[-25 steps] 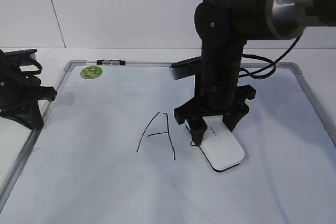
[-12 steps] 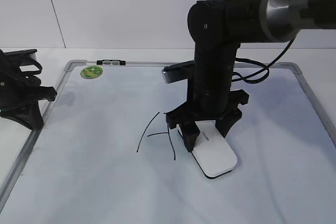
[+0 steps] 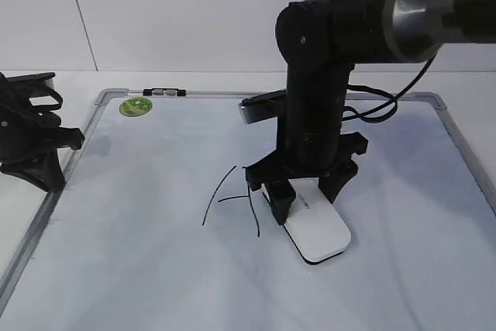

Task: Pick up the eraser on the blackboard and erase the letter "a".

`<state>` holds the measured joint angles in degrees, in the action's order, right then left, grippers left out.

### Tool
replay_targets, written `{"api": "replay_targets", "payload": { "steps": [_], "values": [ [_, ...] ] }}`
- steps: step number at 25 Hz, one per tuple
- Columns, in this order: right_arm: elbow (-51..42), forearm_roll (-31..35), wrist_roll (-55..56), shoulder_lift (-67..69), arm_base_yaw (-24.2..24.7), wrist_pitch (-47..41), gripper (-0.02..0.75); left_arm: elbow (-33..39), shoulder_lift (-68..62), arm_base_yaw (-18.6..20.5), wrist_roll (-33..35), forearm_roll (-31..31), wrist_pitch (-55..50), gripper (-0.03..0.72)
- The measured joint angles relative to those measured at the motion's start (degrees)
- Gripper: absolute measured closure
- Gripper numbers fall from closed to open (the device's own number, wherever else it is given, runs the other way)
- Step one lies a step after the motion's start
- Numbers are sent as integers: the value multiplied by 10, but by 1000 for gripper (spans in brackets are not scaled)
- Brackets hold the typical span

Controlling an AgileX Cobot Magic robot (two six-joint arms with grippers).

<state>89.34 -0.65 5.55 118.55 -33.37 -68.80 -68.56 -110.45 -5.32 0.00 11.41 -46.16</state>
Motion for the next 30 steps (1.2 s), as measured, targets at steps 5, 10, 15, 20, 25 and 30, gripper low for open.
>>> {"api": "replay_targets", "payload": {
  "steps": [5, 10, 15, 20, 25, 30],
  "values": [
    [0, 7, 0, 0, 22, 0, 197, 0, 0, 0, 0, 0, 0, 659],
    [0, 7, 1, 0, 46, 0, 197, 0, 0, 0, 0, 0, 0, 659],
    [0, 7, 1, 0, 44, 0, 197, 0, 0, 0, 0, 0, 0, 659],
    [0, -13, 2, 0, 15, 0, 197, 0, 0, 0, 0, 0, 0, 659],
    [0, -3, 3, 0, -22, 0, 197, 0, 0, 0, 0, 0, 0, 659],
    [0, -3, 3, 0, -32, 1, 197, 0, 0, 0, 0, 0, 0, 659]
  ]
}}
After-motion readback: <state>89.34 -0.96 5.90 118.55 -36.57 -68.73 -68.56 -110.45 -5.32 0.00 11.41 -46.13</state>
